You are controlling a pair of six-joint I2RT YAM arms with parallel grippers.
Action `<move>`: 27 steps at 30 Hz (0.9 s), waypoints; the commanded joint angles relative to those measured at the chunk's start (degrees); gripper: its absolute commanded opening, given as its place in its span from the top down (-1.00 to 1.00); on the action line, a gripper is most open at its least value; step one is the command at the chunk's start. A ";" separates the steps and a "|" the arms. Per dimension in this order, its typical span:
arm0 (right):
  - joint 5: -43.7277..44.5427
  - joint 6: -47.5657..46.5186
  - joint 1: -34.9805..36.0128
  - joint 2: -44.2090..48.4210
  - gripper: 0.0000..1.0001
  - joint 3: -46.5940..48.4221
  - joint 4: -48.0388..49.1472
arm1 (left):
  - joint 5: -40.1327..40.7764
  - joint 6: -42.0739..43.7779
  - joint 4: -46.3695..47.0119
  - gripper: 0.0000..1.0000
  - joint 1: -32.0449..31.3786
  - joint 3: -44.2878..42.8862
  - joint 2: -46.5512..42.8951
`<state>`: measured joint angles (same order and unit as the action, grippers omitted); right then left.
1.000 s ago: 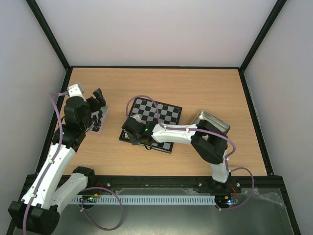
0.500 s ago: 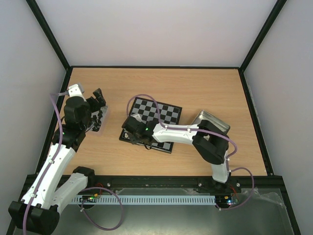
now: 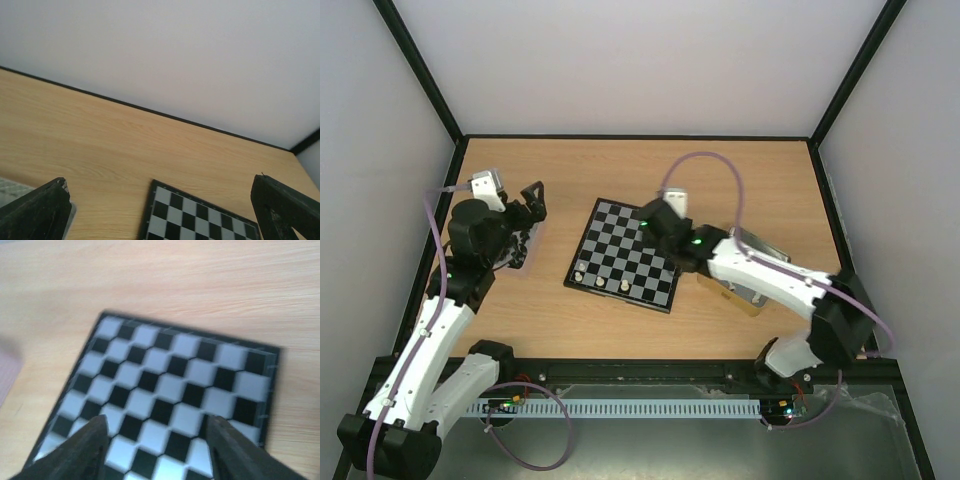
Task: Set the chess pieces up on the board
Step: Place the chess piece on the chessboard, then move the storage box to the center of the board.
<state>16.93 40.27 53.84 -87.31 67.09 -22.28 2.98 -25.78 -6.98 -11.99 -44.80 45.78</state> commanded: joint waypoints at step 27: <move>-8.77 -0.58 -27.35 7.00 0.05 -22.02 -7.43 | -15.08 3.20 6.04 -0.98 -0.32 1.34 0.92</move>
<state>8.86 42.50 26.68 -77.60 42.22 -32.25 -11.88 -23.44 -2.07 -12.25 -43.64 46.50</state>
